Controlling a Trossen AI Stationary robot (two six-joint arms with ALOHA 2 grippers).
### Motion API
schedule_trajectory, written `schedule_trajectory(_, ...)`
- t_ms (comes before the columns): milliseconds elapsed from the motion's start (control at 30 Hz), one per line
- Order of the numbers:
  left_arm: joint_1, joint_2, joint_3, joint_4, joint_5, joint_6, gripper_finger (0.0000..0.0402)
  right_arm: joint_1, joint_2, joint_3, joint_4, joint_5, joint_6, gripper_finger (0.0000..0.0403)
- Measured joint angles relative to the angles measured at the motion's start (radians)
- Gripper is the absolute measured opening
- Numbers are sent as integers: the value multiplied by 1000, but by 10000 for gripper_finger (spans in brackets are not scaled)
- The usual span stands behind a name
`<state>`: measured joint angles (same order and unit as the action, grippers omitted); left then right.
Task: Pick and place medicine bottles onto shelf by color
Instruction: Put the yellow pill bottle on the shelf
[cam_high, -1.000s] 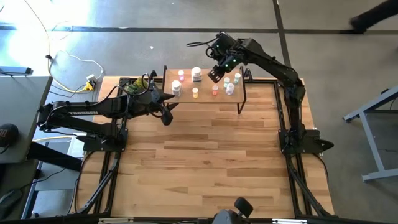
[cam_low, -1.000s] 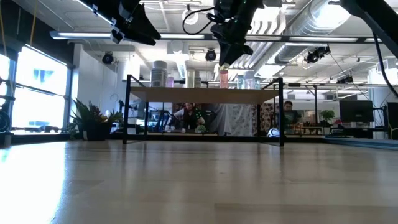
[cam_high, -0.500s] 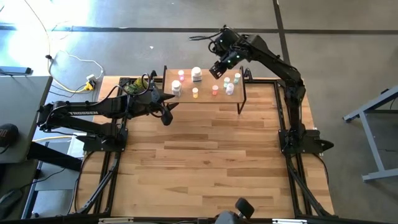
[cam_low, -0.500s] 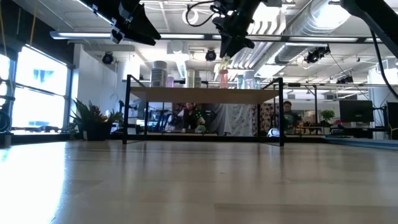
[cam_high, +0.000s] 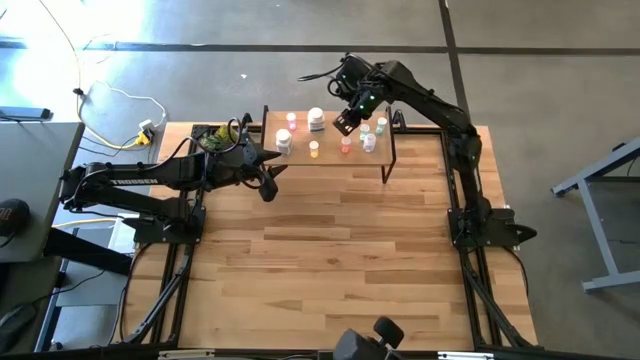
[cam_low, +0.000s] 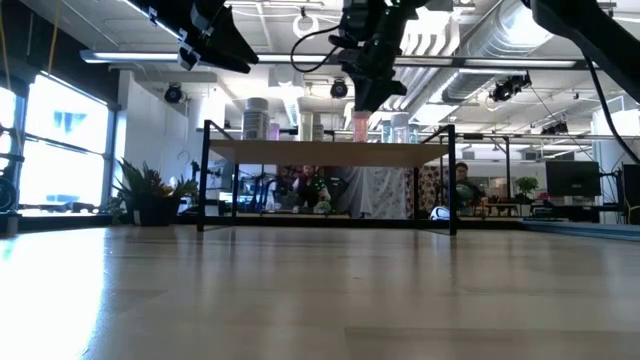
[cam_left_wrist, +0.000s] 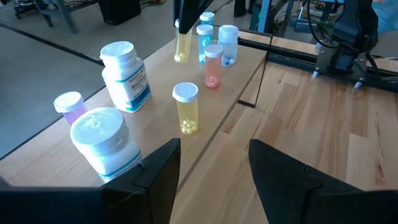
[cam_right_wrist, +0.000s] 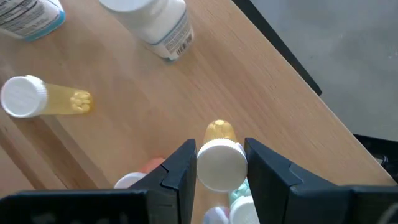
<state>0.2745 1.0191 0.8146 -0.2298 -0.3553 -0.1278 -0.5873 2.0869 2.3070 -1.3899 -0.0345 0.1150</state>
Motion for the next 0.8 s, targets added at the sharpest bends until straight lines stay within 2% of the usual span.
schedule_trajectory(800, 0, 0, 0, -2, 0, 0, 181, -28, 42, 0, -18, 8, -27, 110)
